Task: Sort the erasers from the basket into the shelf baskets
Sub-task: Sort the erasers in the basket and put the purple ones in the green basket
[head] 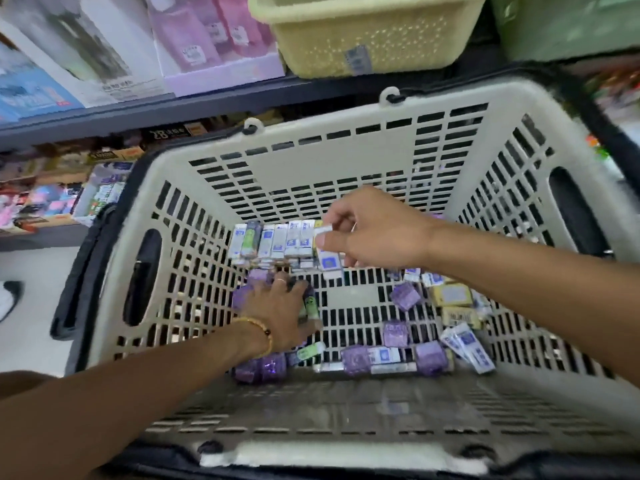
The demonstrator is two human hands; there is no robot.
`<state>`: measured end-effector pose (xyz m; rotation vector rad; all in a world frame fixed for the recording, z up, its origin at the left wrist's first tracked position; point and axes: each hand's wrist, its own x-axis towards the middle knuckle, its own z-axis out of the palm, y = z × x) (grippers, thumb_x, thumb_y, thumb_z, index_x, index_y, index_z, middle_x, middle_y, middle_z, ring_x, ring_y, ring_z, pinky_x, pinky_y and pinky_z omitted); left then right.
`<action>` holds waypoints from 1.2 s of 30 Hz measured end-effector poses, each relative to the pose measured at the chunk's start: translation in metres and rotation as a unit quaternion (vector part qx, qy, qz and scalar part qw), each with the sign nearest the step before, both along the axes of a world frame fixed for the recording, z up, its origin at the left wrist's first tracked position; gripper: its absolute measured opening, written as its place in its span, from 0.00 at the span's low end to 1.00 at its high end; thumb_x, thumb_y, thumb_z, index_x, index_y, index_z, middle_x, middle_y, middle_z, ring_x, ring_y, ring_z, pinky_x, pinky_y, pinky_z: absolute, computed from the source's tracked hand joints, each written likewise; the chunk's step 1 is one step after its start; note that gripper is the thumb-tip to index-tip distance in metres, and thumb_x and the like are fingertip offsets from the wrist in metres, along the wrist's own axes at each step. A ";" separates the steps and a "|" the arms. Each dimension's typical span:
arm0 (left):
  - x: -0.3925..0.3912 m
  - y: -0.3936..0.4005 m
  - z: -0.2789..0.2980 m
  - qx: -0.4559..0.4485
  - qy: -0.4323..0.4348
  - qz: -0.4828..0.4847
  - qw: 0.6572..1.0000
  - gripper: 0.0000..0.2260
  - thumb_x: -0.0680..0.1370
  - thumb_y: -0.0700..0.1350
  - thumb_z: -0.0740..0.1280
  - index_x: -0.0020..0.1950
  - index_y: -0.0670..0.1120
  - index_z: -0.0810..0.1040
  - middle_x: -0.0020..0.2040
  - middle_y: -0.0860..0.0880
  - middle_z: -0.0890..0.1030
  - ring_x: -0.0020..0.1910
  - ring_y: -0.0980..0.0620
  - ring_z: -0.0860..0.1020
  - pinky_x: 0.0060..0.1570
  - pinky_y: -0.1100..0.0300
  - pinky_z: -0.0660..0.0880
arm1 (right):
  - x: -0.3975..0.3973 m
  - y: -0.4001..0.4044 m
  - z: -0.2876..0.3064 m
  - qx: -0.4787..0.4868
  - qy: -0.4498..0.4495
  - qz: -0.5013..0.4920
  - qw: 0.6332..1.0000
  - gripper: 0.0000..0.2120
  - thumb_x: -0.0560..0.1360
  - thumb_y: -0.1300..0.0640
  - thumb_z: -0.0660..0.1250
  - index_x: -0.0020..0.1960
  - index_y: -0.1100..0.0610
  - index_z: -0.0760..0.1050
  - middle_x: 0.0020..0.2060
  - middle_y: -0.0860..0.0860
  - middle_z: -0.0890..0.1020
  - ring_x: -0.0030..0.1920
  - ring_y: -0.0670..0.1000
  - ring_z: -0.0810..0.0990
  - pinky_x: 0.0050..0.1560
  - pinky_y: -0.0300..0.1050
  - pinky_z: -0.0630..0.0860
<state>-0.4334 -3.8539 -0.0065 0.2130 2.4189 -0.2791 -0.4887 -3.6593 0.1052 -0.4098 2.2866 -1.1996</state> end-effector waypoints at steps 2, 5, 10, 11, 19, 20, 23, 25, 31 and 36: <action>0.003 0.010 -0.003 0.017 0.017 0.036 0.999 0.34 0.73 0.68 0.59 0.74 0.53 0.58 0.73 0.40 0.60 0.68 0.31 0.62 0.66 0.40 0.63 | -0.002 0.003 0.000 -0.001 0.009 -0.003 1.000 0.08 0.77 0.53 0.69 0.48 0.59 0.81 0.38 0.53 0.83 0.42 0.53 0.84 0.49 0.54 0.81; 0.005 0.024 -0.004 0.048 0.042 0.068 0.996 0.27 0.75 0.60 0.65 0.69 0.52 0.62 0.69 0.44 0.62 0.66 0.32 0.62 0.61 0.38 0.68 | -0.004 0.006 0.000 -0.008 0.018 -0.014 1.000 0.09 0.77 0.53 0.70 0.48 0.59 0.81 0.36 0.51 0.82 0.42 0.52 0.83 0.45 0.48 0.79; 0.017 0.028 -0.009 0.131 0.071 0.003 0.989 0.17 0.74 0.46 0.65 0.62 0.53 0.67 0.61 0.47 0.67 0.60 0.41 0.68 0.58 0.46 0.71 | -0.004 0.010 -0.001 -0.008 0.024 -0.021 0.999 0.08 0.76 0.53 0.70 0.47 0.58 0.80 0.34 0.48 0.80 0.40 0.49 0.82 0.43 0.44 0.77; 0.020 0.027 -0.010 0.151 0.062 -0.026 0.986 0.19 0.73 0.45 0.66 0.62 0.53 0.67 0.61 0.48 0.67 0.59 0.42 0.68 0.59 0.49 0.70 | -0.004 0.011 -0.002 -0.005 0.025 -0.021 0.999 0.08 0.76 0.53 0.70 0.46 0.58 0.80 0.34 0.47 0.80 0.41 0.50 0.82 0.43 0.44 0.77; 0.020 0.020 -0.008 0.120 0.030 -0.114 0.986 0.24 0.77 0.49 0.64 0.71 0.56 0.60 0.66 0.47 0.65 0.59 0.41 0.67 0.56 0.48 0.74 | -0.004 0.013 -0.007 0.010 0.028 -0.023 0.999 0.08 0.76 0.53 0.70 0.46 0.58 0.81 0.30 0.46 0.79 0.35 0.47 0.79 0.38 0.40 0.74; 0.019 0.019 -0.007 0.121 0.027 -0.122 0.985 0.24 0.77 0.49 0.64 0.71 0.55 0.60 0.65 0.47 0.66 0.58 0.41 0.68 0.57 0.48 0.73 | -0.004 0.013 -0.007 0.009 0.028 -0.022 0.999 0.08 0.76 0.53 0.70 0.46 0.58 0.81 0.31 0.46 0.79 0.36 0.47 0.79 0.38 0.40 0.74; 0.009 0.018 0.003 0.158 0.005 -0.121 0.980 0.24 0.76 0.51 0.66 0.69 0.54 0.62 0.63 0.49 0.68 0.56 0.47 0.69 0.58 0.54 0.68 | -0.005 0.013 -0.005 0.007 0.030 -0.022 0.999 0.08 0.76 0.53 0.70 0.46 0.59 0.80 0.32 0.48 0.80 0.39 0.50 0.81 0.43 0.44 0.77; 0.000 0.021 0.012 0.222 -0.046 -0.068 0.972 0.22 0.74 0.50 0.68 0.66 0.55 0.65 0.57 0.52 0.70 0.52 0.52 0.71 0.53 0.59 0.71 | -0.006 0.013 -0.004 0.008 0.030 -0.021 0.999 0.08 0.76 0.54 0.70 0.46 0.59 0.80 0.34 0.50 0.81 0.40 0.51 0.83 0.46 0.47 0.79; 0.008 0.039 0.024 0.232 -0.265 0.044 0.935 0.14 0.76 0.47 0.65 0.57 0.56 0.64 0.43 0.48 0.75 0.37 0.53 0.72 0.35 0.58 0.72 | -0.006 0.014 -0.004 0.006 0.023 -0.027 0.999 0.09 0.77 0.54 0.70 0.46 0.60 0.80 0.38 0.54 0.83 0.42 0.54 0.84 0.51 0.52 0.80; 0.012 0.032 0.024 0.216 -0.268 0.066 0.937 0.29 0.76 0.46 0.67 0.74 0.55 0.58 0.65 0.45 0.75 0.55 0.50 0.77 0.58 0.52 0.75 | -0.006 0.012 -0.005 0.007 0.021 -0.026 0.999 0.09 0.76 0.54 0.70 0.46 0.61 0.80 0.36 0.54 0.83 0.42 0.55 0.84 0.50 0.52 0.80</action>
